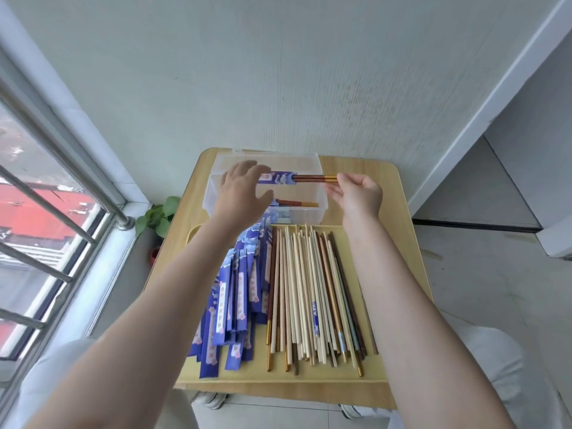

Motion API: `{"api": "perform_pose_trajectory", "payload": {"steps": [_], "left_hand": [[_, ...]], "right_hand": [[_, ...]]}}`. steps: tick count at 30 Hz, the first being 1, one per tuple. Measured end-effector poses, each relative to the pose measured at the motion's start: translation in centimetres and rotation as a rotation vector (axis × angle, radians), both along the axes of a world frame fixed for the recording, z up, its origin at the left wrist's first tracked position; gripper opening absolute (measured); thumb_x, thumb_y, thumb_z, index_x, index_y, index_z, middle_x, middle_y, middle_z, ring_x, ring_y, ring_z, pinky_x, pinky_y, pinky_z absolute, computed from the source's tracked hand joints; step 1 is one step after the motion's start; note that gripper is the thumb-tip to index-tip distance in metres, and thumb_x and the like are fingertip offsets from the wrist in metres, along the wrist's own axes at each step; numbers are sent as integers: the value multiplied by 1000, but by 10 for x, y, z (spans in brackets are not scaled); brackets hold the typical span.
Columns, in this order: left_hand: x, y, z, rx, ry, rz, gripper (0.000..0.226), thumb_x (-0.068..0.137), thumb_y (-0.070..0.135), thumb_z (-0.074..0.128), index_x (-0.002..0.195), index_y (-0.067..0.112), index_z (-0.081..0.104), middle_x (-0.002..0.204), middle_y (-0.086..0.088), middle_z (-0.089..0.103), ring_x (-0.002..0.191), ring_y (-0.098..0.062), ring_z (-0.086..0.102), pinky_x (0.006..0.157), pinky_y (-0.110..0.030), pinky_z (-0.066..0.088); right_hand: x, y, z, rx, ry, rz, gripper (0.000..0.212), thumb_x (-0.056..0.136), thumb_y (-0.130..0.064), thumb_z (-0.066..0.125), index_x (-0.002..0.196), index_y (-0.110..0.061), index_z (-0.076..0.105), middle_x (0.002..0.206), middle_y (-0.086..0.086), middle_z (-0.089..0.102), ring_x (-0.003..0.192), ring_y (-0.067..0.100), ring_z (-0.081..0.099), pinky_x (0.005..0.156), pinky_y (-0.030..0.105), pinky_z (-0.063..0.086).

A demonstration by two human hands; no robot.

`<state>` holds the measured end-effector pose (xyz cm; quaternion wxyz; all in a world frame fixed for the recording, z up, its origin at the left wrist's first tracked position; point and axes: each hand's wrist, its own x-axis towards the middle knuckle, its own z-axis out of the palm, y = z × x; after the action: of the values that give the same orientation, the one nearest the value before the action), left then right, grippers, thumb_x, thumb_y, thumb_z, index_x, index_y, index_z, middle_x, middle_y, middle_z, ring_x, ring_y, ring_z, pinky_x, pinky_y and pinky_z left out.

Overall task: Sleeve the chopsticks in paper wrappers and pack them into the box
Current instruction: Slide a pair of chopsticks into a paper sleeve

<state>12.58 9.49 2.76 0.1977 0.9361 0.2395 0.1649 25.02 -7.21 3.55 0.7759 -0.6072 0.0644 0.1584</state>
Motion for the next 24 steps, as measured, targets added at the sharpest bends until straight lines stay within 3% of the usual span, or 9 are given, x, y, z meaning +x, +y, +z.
{"api": "perform_pose_trajectory", "payload": {"steps": [3, 7, 11, 14, 18, 20, 22, 24], "left_hand": [[-7, 8, -28, -81, 61, 126, 47, 98, 23, 56, 143, 12, 50, 150, -10, 46, 142, -28, 36, 117, -41, 25], [-18, 8, -56, -89, 124, 68, 53, 101, 27, 54, 149, 9, 42, 156, -12, 39, 147, -27, 30, 123, -41, 17], [-19, 8, -66, 9, 213, 29, 56, 104, 38, 45, 153, 14, 36, 162, -6, 31, 153, -24, 17, 124, -40, 3], [-19, 9, -67, 54, 242, 24, 56, 104, 41, 43, 154, 17, 35, 161, -3, 34, 153, -23, 16, 124, -40, 1], [-20, 8, -62, 8, 245, 12, 57, 104, 39, 46, 155, 16, 34, 162, -3, 32, 153, -23, 15, 124, -40, 0], [-25, 6, -56, -60, 152, 3, 55, 101, 30, 53, 152, 13, 39, 160, -7, 34, 153, -26, 17, 125, -41, 4], [-33, 0, -50, -103, 17, 42, 48, 97, 22, 58, 144, 10, 50, 152, -11, 44, 146, -30, 31, 122, -44, 23], [-44, -8, -42, -148, -64, 158, 34, 95, 21, 58, 127, 11, 62, 132, -9, 56, 122, -29, 52, 98, -41, 46]], "right_hand": [[11, 18, -14, -78, -23, -2, 6, 96, 3, 61, 95, -2, 58, 92, 18, 69, 68, 22, 75, 74, 33, 63], [5, 43, -34, -226, -59, 105, 5, 96, 0, 62, 100, 0, 61, 93, 16, 70, 69, 22, 75, 68, 28, 62], [11, 50, -44, -754, -417, 188, 10, 96, -11, 63, 87, -7, 67, 90, 7, 72, 72, 21, 72, 68, 31, 60], [16, 50, -43, -1104, -658, 288, 18, 97, -11, 61, 84, -1, 70, 89, 10, 70, 81, 25, 64, 69, 32, 53], [14, 52, -38, -1333, -811, 415, 16, 97, -11, 62, 98, -2, 74, 105, 13, 66, 105, 30, 59, 88, 38, 55], [11, 49, -32, -1342, -847, 397, 17, 98, -8, 58, 100, -2, 74, 112, 14, 59, 107, 29, 55, 88, 37, 53], [4, 42, -23, -1279, -890, 319, 21, 99, -6, 52, 93, -3, 72, 107, 11, 55, 95, 26, 55, 74, 33, 50], [-14, 35, -15, -1147, -894, 339, 22, 99, -8, 50, 87, -6, 69, 99, 6, 57, 81, 21, 55, 65, 28, 43]]}}
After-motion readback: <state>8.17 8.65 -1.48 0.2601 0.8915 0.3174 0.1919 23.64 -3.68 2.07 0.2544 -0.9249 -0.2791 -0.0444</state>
